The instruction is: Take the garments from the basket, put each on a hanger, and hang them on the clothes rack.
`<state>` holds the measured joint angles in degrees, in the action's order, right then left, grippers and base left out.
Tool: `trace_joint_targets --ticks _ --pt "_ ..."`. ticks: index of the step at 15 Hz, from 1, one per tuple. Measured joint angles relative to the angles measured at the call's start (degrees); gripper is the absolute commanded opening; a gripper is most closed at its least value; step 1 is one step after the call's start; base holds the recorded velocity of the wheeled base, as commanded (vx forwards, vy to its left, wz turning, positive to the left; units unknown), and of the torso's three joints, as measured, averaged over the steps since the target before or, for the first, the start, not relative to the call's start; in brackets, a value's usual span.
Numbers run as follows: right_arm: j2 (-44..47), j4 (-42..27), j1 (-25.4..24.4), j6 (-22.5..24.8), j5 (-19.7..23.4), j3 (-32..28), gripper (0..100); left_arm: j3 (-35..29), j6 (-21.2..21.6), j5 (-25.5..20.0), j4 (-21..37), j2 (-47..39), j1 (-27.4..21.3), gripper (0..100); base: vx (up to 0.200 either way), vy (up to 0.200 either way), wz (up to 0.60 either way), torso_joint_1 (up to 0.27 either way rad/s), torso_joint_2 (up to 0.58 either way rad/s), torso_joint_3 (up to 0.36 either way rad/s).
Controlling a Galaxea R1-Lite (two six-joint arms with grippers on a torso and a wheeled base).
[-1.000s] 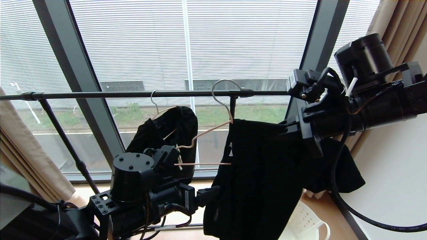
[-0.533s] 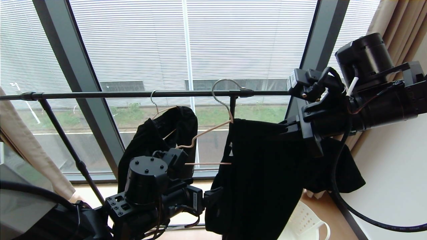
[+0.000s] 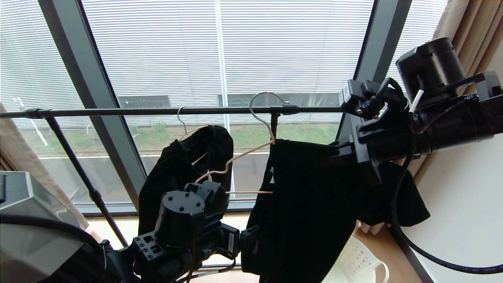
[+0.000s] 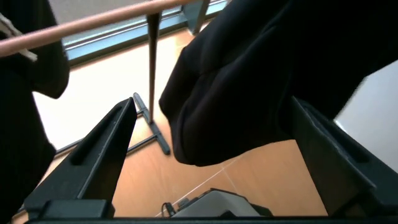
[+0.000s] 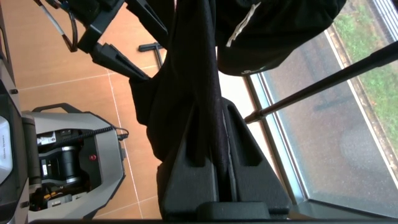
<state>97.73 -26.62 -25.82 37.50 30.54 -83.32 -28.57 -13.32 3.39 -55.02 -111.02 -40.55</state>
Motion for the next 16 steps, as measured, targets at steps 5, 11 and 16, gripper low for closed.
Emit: trace_joint_targets --ticks 5,11,16 --pt "-0.7 0.0 0.0 0.0 0.0 0.0 0 0.1 0.0 0.8 0.0 -1.1 0.0 0 0.000 0.000 0.00 0.000 0.00 0.000" --pt "-1.8 0.0 1.5 0.0 0.0 1.0 0 0.9 -0.2 0.8 -0.2 -0.8 0.1 0 0.000 0.000 0.00 0.000 0.00 0.000" --pt "-2.8 0.0 4.2 0.1 0.1 3.5 0 3.5 -0.2 0.6 -2.8 2.4 2.6 0 0.000 0.000 0.00 0.000 0.00 0.000"
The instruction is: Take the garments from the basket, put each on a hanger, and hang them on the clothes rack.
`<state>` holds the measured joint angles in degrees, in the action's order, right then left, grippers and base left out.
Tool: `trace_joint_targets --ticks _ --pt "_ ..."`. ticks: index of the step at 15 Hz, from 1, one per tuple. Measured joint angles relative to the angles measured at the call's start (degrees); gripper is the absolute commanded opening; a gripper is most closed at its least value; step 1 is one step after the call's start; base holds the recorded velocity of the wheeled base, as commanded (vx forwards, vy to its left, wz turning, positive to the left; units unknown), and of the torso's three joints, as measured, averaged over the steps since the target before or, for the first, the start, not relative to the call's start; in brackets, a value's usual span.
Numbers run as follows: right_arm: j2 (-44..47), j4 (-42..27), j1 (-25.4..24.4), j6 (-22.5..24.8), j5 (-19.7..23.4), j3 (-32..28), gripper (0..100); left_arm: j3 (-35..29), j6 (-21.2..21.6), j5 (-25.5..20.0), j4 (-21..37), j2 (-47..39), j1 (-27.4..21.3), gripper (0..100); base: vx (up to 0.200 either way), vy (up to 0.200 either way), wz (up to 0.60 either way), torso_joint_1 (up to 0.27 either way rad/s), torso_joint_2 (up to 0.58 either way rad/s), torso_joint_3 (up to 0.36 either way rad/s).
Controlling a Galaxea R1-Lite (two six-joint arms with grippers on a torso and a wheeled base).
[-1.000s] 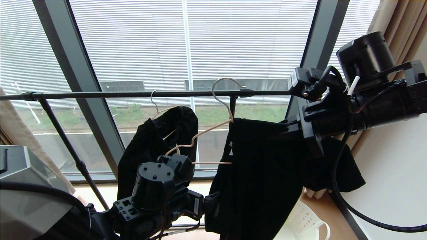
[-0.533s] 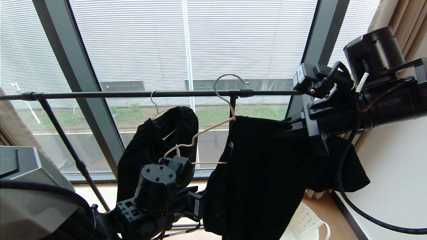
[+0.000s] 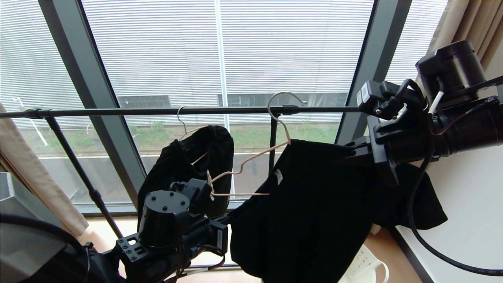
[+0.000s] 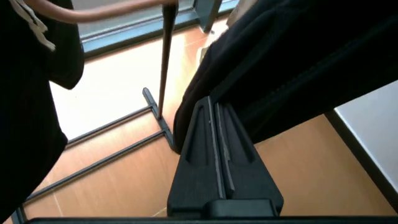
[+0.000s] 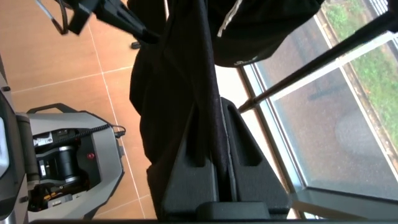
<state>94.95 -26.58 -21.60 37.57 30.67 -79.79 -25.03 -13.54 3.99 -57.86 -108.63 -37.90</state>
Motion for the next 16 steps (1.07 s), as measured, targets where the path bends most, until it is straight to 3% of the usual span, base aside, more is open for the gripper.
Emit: trace_joint_targets --ticks 16 --pt "-10.6 0.0 4.0 0.2 0.4 12.0 0 1.7 0.1 -0.3 -2.6 4.9 5.5 0 0.000 0.000 0.00 0.000 0.00 0.000"
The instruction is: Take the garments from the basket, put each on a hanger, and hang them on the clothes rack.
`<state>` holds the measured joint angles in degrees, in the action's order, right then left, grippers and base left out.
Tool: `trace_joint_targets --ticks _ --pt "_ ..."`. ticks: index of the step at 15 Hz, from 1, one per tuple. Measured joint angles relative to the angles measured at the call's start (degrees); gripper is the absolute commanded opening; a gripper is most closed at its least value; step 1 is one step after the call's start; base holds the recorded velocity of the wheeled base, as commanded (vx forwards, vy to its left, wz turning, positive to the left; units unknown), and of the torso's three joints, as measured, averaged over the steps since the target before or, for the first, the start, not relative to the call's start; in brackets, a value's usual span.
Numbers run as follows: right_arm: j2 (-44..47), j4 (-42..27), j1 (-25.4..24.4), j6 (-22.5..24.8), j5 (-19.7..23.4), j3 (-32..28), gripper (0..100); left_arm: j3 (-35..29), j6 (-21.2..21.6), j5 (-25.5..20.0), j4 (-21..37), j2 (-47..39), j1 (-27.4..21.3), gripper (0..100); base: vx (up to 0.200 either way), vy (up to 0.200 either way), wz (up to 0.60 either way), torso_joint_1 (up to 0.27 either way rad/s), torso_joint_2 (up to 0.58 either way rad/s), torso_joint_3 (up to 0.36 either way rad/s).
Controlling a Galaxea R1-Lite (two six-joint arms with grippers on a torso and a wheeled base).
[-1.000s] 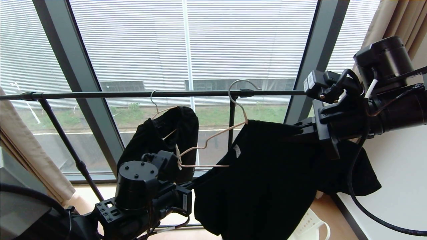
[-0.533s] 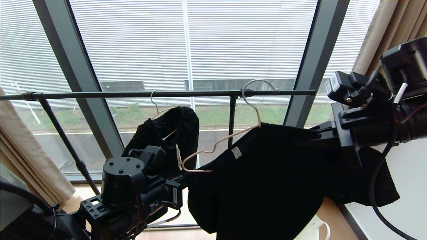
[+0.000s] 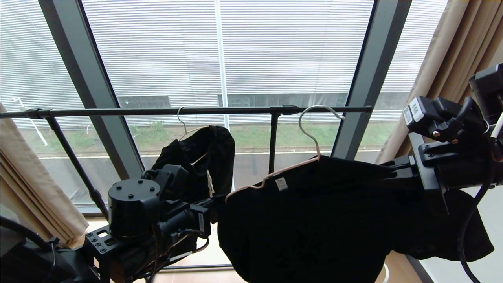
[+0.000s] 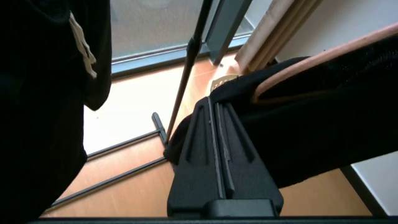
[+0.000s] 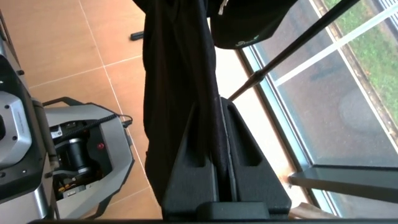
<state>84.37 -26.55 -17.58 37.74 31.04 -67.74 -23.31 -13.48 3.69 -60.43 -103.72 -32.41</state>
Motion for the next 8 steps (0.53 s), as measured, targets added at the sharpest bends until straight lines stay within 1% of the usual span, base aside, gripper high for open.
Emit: trace_joint_targets --ticks 2,3,5,6,7,8 --pt "-0.3 0.9 0.0 0.0 0.0 1.6 0 -0.2 1.0 -0.1 0.0 2.0 -0.1 0 0.000 0.000 0.00 0.000 0.00 0.000" --pt "-0.2 2.7 0.0 -0.2 0.0 2.5 0 -0.3 2.1 -0.1 0.0 3.2 -0.5 0 0.000 0.000 0.00 0.000 0.00 0.000" --pt "0.2 11.6 -0.4 -1.0 0.0 5.9 0 -0.5 5.3 -0.2 0.0 6.0 -2.1 0 0.000 0.000 0.00 0.000 0.00 0.000" --pt "0.5 14.5 -0.8 -2.2 0.0 7.5 0 -0.6 6.2 -0.2 0.1 6.9 -2.8 0 0.000 0.000 0.00 0.000 0.00 0.000" --pt "1.0 16.3 -1.7 -4.1 0.0 8.9 0 -1.0 7.6 -0.2 0.1 7.8 -3.4 0 0.000 0.000 0.00 0.000 0.00 0.000" --pt "1.5 17.0 -2.4 -4.8 -0.1 9.8 0 -1.5 8.2 -0.2 0.1 8.4 -4.0 0 0.000 0.000 0.00 0.000 0.00 0.000"
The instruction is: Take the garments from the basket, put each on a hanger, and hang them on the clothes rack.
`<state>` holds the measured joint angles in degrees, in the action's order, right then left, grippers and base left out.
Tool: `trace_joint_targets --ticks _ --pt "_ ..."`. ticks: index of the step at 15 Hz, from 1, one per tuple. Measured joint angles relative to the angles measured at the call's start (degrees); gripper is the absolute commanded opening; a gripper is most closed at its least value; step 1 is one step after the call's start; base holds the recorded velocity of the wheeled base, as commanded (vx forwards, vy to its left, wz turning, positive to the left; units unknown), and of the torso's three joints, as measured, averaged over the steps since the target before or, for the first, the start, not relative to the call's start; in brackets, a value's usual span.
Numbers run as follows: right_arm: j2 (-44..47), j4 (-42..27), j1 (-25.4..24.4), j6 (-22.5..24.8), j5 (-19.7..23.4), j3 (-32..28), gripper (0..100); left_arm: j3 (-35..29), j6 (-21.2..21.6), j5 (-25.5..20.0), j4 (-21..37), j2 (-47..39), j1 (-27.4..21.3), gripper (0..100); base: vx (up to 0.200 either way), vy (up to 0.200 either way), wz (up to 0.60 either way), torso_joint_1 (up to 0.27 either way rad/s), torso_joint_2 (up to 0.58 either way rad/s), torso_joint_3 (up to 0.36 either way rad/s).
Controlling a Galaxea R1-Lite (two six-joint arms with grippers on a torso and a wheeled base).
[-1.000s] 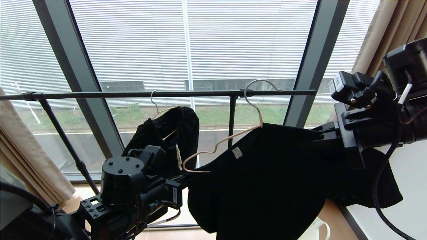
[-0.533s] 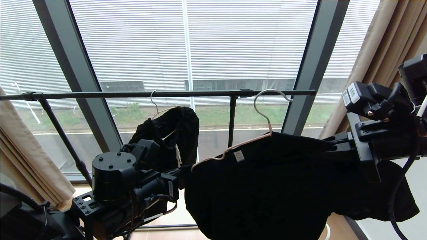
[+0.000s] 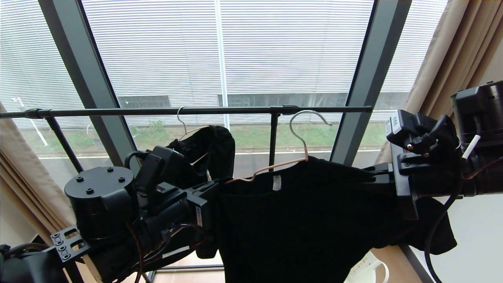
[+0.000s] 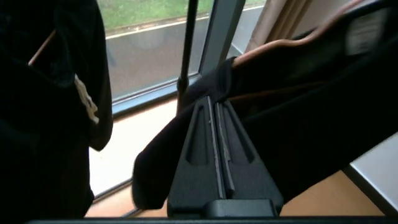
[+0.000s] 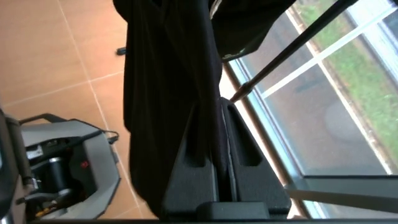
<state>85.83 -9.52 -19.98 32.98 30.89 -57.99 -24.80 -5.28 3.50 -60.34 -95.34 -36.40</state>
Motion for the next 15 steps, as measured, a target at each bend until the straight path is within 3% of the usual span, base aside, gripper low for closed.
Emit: trace_joint_targets --ticks 5,12,15 --pt "1.2 6.1 -0.6 -0.7 0.1 3.8 0 -1.2 2.6 0.0 0.3 2.1 -2.3 0 0.000 0.000 0.00 0.000 0.00 0.000" --pt "-2.1 6.5 0.4 -0.6 10.3 10.4 0 0.0 2.9 0.0 0.1 3.1 0.9 0 0.000 0.000 0.00 0.000 0.00 0.000" --pt "-1.9 6.7 0.5 -0.7 10.5 11.2 0 -1.0 3.0 0.0 0.2 3.3 0.4 0 0.000 0.000 0.00 0.000 0.00 0.000"
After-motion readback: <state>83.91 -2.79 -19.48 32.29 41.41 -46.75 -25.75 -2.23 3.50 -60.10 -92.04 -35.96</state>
